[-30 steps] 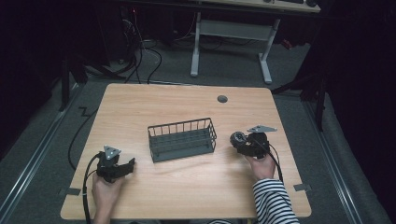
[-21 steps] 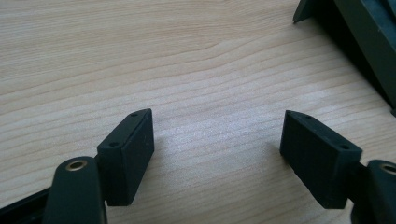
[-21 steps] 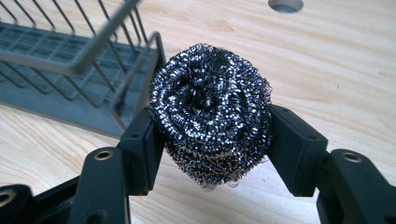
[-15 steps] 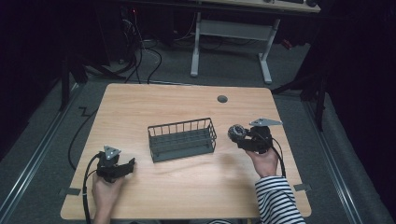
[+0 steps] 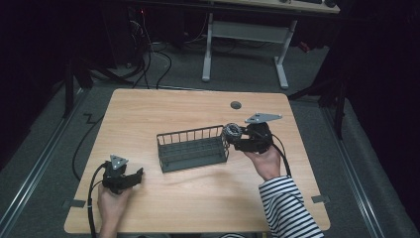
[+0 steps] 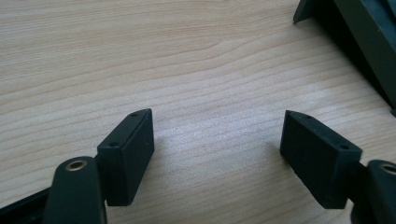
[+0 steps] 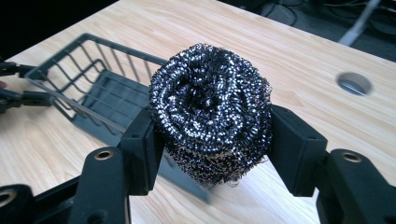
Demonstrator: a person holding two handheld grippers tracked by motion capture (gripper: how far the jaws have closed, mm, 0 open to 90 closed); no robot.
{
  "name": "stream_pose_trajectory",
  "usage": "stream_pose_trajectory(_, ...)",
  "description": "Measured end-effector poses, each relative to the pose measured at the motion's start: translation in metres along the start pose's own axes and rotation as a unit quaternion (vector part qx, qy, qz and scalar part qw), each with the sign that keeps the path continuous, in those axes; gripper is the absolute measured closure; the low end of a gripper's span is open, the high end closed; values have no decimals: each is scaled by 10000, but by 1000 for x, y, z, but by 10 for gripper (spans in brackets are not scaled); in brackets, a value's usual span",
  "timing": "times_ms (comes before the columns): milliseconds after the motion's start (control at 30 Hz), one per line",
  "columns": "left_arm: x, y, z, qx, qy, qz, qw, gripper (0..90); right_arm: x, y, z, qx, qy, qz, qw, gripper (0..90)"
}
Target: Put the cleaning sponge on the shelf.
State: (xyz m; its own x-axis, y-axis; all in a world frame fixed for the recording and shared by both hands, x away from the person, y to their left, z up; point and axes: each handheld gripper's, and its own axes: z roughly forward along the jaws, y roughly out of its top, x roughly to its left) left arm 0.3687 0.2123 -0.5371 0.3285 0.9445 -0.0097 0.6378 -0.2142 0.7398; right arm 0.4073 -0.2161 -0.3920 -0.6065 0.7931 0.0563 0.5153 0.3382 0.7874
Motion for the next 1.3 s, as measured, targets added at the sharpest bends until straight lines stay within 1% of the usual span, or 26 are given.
stream_pose_trajectory(33,0,0,0,0,0,0,10000,265,0,0,0,0,0,0,10000,409)
stream_pose_trajectory(133,0,0,0,-2,0,-2,10000,265,9,8,10,63,103,-94,9999,409)
stream_pose_trajectory(267,0,0,0,-1,-1,-3,10000,265,20,15,33,228,237,-185,9993,409)
stream_pose_trajectory(300,0,0,0,-1,-1,-3,10000,265,20,15,33,228,237,-185,9993,409)
stream_pose_trajectory(333,0,0,0,-1,-1,-2,10000,265,21,16,39,284,272,-193,9990,409)
stream_pose_trajectory(367,0,0,0,0,-1,-2,10000,265,24,16,51,417,300,-194,9985,408)
stream_pose_trajectory(433,0,0,0,-1,-1,-2,10000,265,26,16,61,551,308,-209,9978,408)
stream_pose_trajectory(467,0,0,0,-1,-1,-2,10000,265,26,16,61,551,308,-209,9978,408)
stream_pose_trajectory(500,0,0,0,-1,-1,-3,10000,265,28,16,71,689,314,-238,9968,407)
stream_pose_trajectory(633,0,0,0,-3,2,-4,10000,265,31,14,88,902,321,-221,9952,405)
stream_pose_trajectory(700,0,0,0,-3,2,-1,10000,265,32,14,93,979,177,-233,9948,403)
stream_pose_trajectory(733,0,0,0,-3,2,-1,10000,265,32,14,93,979,177,-233,9948,403)
stream_pose_trajectory(767,0,0,0,-1,0,-3,10000,265,32,14,98,1063,173,-210,9940,401)
stream_pose_trajectory(800,0,0,0,-1,0,-3,10000,265,32,14,98,1063,173,-210,9940,401)
stream_pose_trajectory(867,0,0,0,1,2,-2,10000,265,33,14,101,1138,117,-267,9931,399)
stream_pose_trajectory(900,0,0,0,-1,1,-3,10000,265,33,13,104,1198,151,-270,9923,396)
stream_pose_trajectory(967,0,0,0,1,2,-3,10000,265,33,13,106,1210,159,-294,9921,389)
stream_pose_trajectory(1033,0,0,0,1,2,-4,10000,265,35,13,107,1274,133,-274,9914,377)
stream_pose_trajectory(1067,0,0,0,1,2,-2,10000,265,35,13,108,1250,142,-343,9915,365)
stream_pose_trajectory(1200,0,0,0,0,4,-3,10000,265,35,13,107,1231,200,-330,9916,317)
stream_pose_trajectory(1300,0,0,0,3,8,-3,10000,265,35,14,105,1195,195,-351,9920,285)
